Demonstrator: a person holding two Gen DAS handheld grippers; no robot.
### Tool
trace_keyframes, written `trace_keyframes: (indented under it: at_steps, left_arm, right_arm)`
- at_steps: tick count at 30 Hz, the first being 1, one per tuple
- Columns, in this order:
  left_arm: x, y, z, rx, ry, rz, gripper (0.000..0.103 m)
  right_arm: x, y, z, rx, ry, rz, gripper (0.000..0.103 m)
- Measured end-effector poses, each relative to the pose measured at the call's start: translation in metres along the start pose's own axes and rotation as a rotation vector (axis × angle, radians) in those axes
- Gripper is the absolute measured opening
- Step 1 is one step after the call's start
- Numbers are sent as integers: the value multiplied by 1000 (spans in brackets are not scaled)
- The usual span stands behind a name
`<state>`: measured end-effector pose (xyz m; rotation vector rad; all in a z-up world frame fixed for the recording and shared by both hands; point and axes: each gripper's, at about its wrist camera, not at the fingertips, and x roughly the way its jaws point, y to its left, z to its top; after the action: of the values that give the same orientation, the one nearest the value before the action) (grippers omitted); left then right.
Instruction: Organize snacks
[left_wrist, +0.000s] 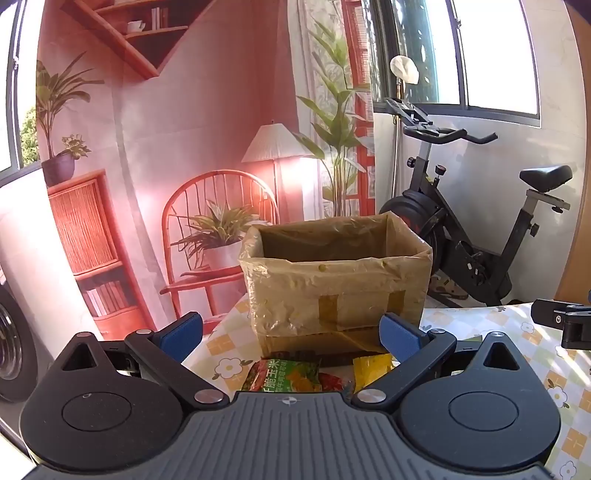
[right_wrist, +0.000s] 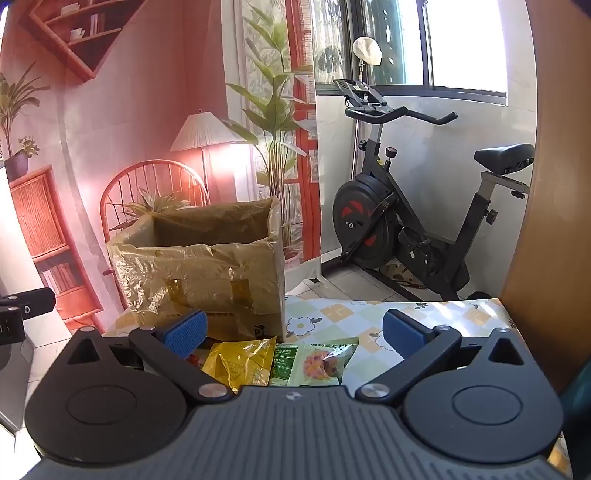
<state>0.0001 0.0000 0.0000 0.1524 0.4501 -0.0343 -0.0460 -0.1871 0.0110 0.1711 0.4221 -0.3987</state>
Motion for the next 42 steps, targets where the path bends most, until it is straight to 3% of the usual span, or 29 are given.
trace_keyframes:
  at_steps: [9, 42]
  left_arm:
    - [2, -2, 1, -3, 0, 16, 102]
    - [0, -1, 2, 7, -10, -33, 102]
  right_arm:
    - [-1, 3, -1, 2, -1, -3, 103]
    - [-4, -10, -6, 34, -3, -20, 103]
